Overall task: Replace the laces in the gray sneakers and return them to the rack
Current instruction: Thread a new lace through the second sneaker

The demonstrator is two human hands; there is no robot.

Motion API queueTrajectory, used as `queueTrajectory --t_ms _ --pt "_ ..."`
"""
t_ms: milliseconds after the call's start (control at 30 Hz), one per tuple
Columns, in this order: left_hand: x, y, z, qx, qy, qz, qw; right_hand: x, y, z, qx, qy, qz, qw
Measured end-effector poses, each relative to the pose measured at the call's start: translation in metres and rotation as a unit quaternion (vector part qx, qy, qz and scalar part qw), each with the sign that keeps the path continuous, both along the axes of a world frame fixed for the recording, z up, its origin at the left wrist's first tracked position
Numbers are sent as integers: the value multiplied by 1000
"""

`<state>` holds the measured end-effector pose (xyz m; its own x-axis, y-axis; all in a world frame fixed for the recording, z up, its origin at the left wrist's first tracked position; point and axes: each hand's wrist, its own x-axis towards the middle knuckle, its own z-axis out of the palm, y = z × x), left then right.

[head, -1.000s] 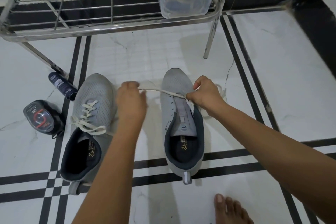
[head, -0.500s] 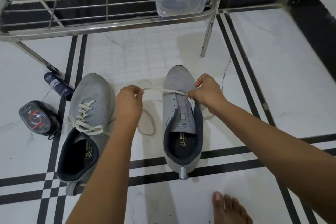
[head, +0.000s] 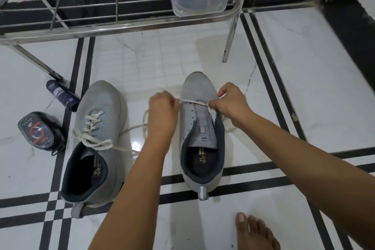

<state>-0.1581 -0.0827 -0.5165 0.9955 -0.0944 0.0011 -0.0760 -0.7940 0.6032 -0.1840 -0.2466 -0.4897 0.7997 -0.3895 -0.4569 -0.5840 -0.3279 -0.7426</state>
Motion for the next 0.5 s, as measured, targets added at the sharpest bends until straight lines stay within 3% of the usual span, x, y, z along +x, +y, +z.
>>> queueTrajectory --t_ms 100,200,300,500 --pt "0 19 2 -33 15 71 997 -1 -3 -1 -2 1 8 1000" --pt "-8 10 8 -59 30 33 997 1 -11 -2 17 17 42 999" --pt "-15 -6 10 -94 49 -1 994 1 -17 -1 -61 49 156 985" --pt "-18 -13 5 -106 71 -2 992 2 -16 -8 -164 1 219 962"
